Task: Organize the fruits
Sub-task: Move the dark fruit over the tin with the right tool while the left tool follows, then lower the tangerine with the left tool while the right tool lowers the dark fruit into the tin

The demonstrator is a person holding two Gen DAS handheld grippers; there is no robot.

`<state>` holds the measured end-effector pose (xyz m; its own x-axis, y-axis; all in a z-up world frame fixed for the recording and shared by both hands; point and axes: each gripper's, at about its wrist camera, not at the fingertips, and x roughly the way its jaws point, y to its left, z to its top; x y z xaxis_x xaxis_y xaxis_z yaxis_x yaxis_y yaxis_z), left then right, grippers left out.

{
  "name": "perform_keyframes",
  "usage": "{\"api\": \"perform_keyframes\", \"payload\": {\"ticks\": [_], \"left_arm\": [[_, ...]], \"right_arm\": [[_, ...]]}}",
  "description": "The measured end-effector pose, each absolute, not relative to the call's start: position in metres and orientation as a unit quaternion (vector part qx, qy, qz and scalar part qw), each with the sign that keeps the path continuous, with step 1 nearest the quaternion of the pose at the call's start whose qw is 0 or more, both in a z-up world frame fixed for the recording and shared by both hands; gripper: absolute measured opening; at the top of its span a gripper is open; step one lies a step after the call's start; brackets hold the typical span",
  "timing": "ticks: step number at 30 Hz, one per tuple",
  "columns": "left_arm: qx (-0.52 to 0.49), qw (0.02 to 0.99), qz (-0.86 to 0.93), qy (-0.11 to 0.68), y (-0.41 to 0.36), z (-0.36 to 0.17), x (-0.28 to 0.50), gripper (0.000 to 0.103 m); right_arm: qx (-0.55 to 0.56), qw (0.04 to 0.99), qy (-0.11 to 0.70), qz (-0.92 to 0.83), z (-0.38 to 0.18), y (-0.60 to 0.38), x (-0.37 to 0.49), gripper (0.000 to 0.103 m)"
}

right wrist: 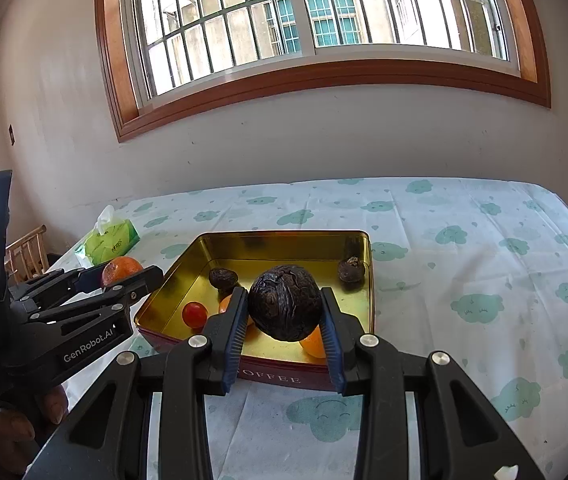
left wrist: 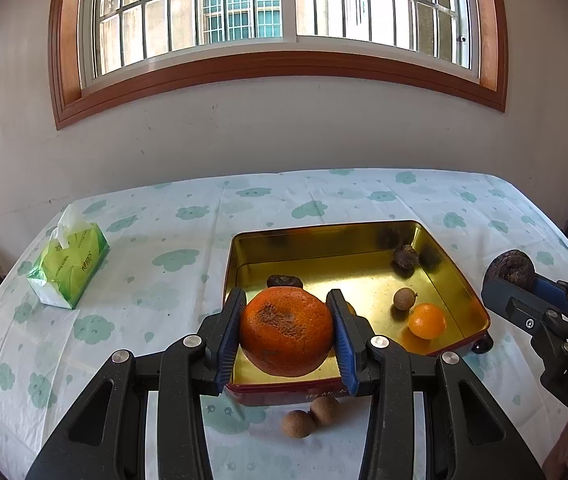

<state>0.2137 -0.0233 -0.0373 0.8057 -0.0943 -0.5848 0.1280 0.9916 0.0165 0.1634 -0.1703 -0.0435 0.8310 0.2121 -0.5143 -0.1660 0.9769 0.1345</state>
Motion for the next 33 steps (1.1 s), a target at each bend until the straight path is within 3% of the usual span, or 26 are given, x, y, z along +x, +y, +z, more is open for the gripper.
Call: {"api": "perform_keyframes", "payload": {"ticks": [33], "left_arm": [[0.035, 0.947, -0.06, 0.313, -0.023, -0.054, 0.247, 0.042]], "right_arm": [[0.05, 0.951, 0.288, 0.097, -0.063, -0.168, 0.197, 0.033]]}}
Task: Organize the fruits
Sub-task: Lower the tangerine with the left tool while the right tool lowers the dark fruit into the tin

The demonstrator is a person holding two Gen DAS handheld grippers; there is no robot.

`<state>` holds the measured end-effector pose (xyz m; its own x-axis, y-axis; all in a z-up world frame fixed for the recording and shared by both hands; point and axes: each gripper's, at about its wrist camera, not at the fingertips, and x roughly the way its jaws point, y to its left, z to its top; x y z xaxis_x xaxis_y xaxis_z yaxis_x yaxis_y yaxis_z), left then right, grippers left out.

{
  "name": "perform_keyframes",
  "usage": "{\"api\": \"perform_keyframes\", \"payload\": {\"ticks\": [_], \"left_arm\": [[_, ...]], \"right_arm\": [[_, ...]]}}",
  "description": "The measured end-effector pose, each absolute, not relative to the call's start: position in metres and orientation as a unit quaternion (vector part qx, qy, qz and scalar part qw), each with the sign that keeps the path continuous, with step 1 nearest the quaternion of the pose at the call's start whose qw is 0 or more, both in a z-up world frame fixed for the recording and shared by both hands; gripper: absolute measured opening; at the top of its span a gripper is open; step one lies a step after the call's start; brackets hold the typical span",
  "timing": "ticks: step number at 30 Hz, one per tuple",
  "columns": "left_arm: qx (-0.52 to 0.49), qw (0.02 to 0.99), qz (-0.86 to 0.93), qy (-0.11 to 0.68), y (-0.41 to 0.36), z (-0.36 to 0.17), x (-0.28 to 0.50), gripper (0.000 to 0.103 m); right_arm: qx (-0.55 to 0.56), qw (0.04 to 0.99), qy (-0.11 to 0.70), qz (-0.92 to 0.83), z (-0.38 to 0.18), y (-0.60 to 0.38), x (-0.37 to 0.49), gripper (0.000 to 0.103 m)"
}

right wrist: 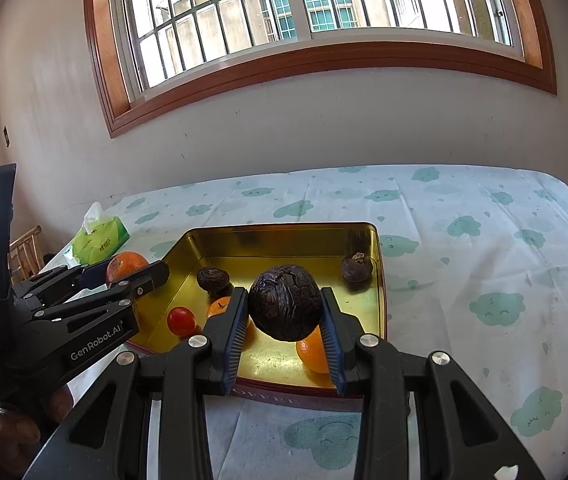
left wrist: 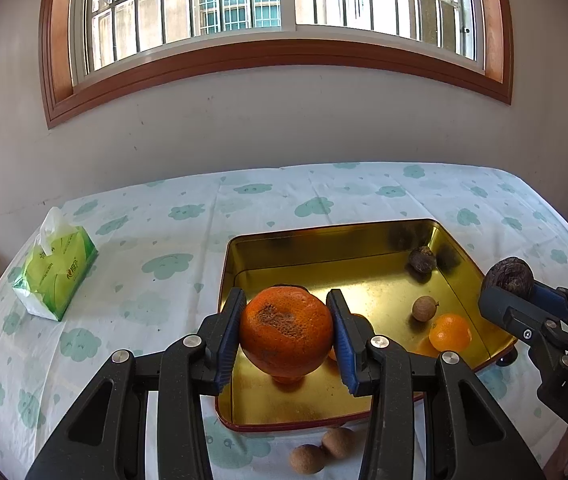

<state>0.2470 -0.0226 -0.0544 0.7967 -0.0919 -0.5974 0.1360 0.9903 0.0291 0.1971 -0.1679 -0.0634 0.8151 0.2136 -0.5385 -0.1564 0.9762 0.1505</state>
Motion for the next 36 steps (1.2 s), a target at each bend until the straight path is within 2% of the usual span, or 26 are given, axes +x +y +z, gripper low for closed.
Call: {"api": "perform_keyframes", "payload": {"ticks": [36], "left_arm": [[0.038, 0.947, -0.063, 0.312, -0.021, -0.06, 0.273, 0.042]], "right_arm": [[0.055, 0.949, 0.296, 0.096, -0.076, -0.165, 0.219, 0.033]]}}
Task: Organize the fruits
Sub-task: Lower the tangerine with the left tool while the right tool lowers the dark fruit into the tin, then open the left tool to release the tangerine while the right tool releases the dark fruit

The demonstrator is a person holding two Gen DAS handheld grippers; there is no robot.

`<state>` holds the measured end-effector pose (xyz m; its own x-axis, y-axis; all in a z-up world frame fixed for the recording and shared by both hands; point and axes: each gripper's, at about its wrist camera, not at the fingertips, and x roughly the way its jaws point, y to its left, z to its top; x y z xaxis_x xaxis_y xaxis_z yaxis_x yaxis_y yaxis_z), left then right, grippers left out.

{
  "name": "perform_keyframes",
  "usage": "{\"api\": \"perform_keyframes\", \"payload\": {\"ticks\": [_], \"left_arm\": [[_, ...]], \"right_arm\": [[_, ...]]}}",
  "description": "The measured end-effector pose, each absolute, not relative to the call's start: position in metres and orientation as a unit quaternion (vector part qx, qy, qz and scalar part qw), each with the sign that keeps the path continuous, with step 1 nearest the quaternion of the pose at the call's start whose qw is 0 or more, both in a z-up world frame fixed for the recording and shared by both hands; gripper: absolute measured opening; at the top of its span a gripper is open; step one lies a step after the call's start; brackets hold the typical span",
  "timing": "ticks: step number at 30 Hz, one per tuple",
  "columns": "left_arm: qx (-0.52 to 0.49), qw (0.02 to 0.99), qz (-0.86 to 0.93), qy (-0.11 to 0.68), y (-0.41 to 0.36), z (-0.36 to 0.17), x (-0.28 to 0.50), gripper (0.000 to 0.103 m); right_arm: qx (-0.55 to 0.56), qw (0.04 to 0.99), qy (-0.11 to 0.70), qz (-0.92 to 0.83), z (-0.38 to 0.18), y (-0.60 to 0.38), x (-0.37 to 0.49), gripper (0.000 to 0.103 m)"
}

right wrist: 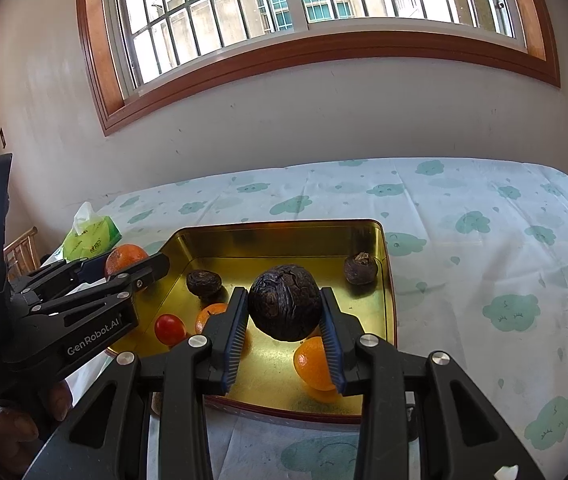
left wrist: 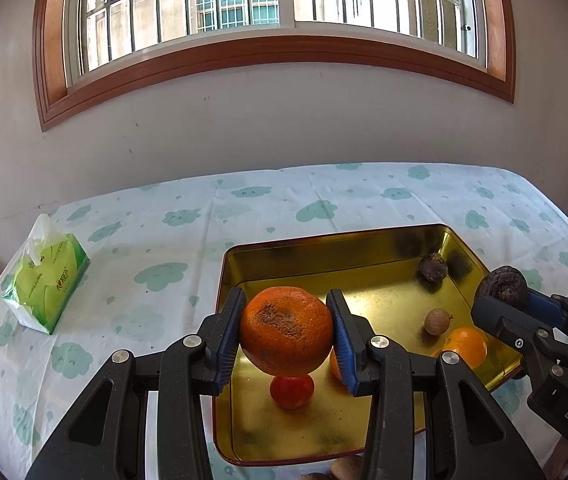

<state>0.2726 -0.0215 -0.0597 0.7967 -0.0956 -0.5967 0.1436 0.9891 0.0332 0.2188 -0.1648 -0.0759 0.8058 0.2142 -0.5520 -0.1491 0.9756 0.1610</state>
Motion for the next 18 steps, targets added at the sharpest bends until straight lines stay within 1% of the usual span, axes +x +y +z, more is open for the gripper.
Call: {"api": "perform_keyframes", "payload": {"ticks": [18], "left_arm": [[0.04, 0.947, -0.068, 0.313, -0.023, -0.066, 0.285, 0.043]], "right_arm": [[0.06, 0.947, 0.301, 0.093, -0.085, -0.169, 0.232, 0.033]]}}
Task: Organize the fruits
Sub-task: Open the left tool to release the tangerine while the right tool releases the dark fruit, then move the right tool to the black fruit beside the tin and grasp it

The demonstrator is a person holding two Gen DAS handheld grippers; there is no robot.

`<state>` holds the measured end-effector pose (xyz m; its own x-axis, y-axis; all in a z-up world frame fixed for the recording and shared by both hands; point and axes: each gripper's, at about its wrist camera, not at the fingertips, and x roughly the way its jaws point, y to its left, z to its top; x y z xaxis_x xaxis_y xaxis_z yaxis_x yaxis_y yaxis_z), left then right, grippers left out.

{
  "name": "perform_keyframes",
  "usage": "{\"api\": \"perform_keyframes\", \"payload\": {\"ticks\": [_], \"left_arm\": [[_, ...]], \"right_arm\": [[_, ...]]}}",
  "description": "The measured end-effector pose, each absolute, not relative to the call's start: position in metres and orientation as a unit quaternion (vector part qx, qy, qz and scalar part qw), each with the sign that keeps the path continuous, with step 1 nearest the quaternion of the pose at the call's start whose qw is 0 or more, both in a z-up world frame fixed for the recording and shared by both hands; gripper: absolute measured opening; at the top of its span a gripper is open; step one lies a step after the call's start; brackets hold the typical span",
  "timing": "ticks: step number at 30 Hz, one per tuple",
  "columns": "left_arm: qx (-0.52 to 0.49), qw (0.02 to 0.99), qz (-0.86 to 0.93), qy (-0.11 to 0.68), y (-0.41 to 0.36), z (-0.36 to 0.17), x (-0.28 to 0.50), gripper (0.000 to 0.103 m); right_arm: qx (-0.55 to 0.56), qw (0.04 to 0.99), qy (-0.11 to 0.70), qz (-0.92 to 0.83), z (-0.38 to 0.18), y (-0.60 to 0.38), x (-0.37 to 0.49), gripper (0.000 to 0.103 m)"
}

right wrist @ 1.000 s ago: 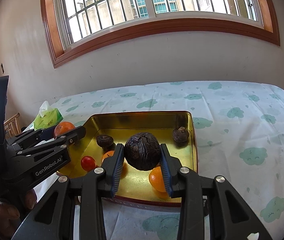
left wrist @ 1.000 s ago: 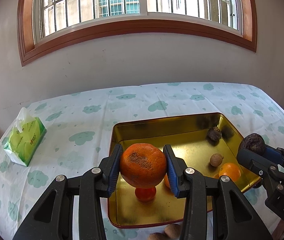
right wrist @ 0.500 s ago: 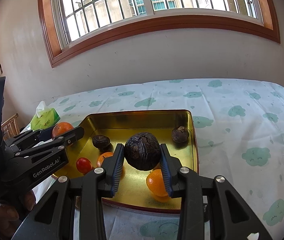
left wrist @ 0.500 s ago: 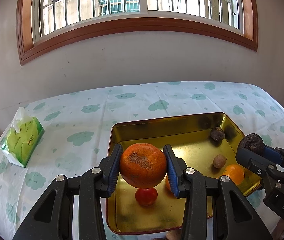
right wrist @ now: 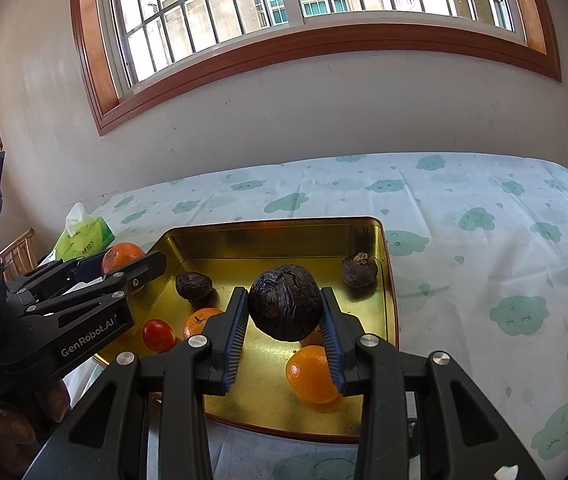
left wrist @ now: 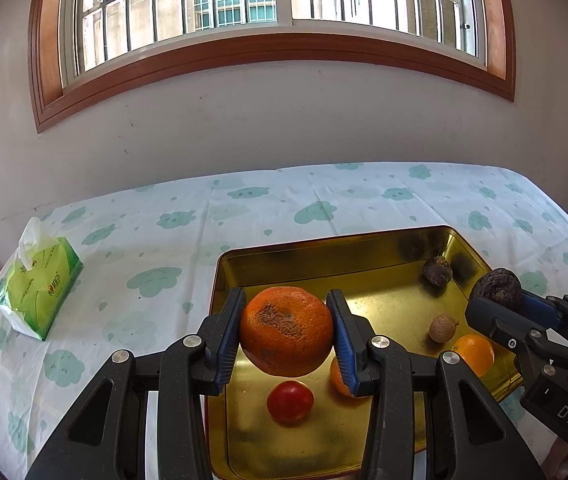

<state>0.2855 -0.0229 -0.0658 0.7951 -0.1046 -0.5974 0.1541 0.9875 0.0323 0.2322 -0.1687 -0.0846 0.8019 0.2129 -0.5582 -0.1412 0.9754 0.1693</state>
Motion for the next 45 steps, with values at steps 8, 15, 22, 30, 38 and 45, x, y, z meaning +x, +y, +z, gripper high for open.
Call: {"api": "perform_keyframes", "payload": {"ticks": [8, 15, 22, 30, 38, 45], "left_arm": [[0.033, 0.953, -0.063, 0.295, -0.021, -0.062, 0.283, 0.066], [0.035, 0.957, -0.06, 0.281, -0.019, -0.06, 0.28, 0.073], [0.028, 0.956, -0.055, 0.286, -0.017, -0.061, 0.277, 0.073], [0.03, 0.959, -0.048, 0.279, -0.011, -0.049, 0.259, 0.074], [0.011, 0.956, -0.037, 0.29, 0.014, -0.053, 0.211, 0.074], [-0.009, 0.942, -0.063, 0.328, 0.027, -0.081, 0.166, 0.074]], "right_arm": [[0.061, 0.95, 0.291, 0.091, -0.085, -0.168, 0.234, 0.035], [0.062, 0.951, 0.29, 0.091, -0.087, -0.167, 0.235, 0.035], [0.068, 0.951, 0.287, 0.093, -0.085, -0.169, 0.23, 0.036], [0.073, 0.955, 0.274, 0.092, -0.071, -0.18, 0.208, 0.036], [0.062, 0.948, 0.306, 0.059, -0.081, -0.224, 0.159, 0.039], [0.043, 0.929, 0.362, 0.061, -0.113, -0.243, 0.146, 0.039]]}}
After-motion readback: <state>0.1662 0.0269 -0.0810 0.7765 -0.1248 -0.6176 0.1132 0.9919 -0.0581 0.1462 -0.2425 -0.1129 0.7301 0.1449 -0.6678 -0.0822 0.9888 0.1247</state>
